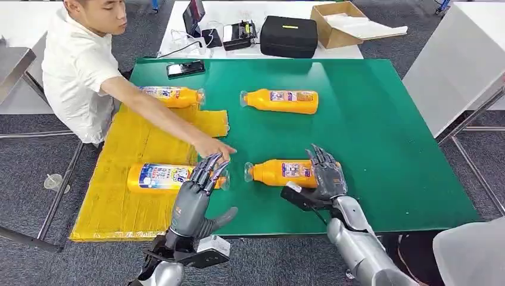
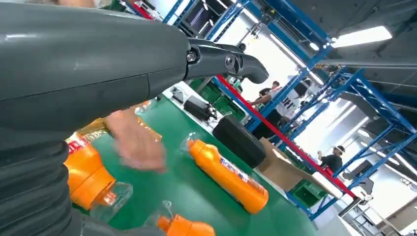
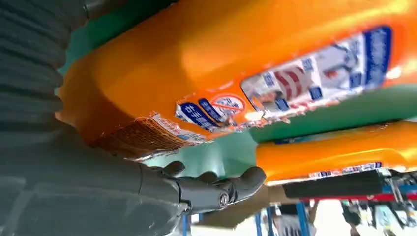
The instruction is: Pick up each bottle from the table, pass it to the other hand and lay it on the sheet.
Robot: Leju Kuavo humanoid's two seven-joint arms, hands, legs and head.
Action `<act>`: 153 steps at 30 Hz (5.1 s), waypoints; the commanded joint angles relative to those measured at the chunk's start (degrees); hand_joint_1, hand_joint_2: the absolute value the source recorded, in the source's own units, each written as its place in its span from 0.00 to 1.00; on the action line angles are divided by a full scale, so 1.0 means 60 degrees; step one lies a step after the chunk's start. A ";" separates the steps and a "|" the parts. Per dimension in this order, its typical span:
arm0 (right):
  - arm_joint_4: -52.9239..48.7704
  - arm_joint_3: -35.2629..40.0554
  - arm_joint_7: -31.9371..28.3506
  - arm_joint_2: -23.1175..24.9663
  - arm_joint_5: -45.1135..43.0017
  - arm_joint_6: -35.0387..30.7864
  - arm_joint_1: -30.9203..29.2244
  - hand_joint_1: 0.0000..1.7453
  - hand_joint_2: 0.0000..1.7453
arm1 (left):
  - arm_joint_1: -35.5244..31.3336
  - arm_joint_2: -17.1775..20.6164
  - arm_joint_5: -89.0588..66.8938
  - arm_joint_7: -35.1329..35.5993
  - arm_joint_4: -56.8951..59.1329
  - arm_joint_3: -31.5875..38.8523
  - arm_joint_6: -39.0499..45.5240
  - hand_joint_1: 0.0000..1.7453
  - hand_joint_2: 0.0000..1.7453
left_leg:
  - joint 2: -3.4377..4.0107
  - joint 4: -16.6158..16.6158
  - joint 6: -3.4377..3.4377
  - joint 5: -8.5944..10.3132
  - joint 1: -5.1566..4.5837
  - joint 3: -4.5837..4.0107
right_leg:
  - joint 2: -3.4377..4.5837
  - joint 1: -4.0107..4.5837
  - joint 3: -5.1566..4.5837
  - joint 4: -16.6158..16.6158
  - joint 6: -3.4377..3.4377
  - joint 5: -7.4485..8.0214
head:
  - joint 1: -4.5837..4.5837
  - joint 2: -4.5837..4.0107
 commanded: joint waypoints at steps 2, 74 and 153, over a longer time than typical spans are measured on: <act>0.1993 0.0456 0.1163 0.0117 0.0090 0.0978 -0.0783 0.00 1.00 | -0.0272 0.0207 0.0054 0.0139 0.0503 -0.0337 0.0003 0.00 1.00 | 0.0022 -0.0005 -0.0002 -0.0004 0.0012 0.0055 | 0.0000 0.0019 0.0053 -0.0015 -0.0038 0.0001 | 0.0000 0.0000; -0.2888 0.2123 -0.3161 0.1146 -0.7698 0.4374 0.0892 1.00 1.00 | -0.0776 -0.1039 0.8922 0.0217 0.1571 0.0027 -0.2831 0.00 1.00 | 0.0078 0.0004 -0.0004 -0.0013 0.0011 -0.0003 | 0.0060 0.0021 -0.0015 -0.0010 -0.0051 0.0019 | 0.0000 0.0000; -0.3432 -0.1440 -0.4281 0.1925 -0.6620 -0.0170 0.2183 0.00 1.00 | -0.3551 -0.0035 -0.4531 0.2373 0.8650 0.4000 -0.0454 0.93 1.00 | 0.0067 -0.0012 0.0000 0.0007 0.0010 0.0004 | 0.0051 0.0016 -0.0005 -0.0014 -0.0048 0.0027 | 0.0000 0.0000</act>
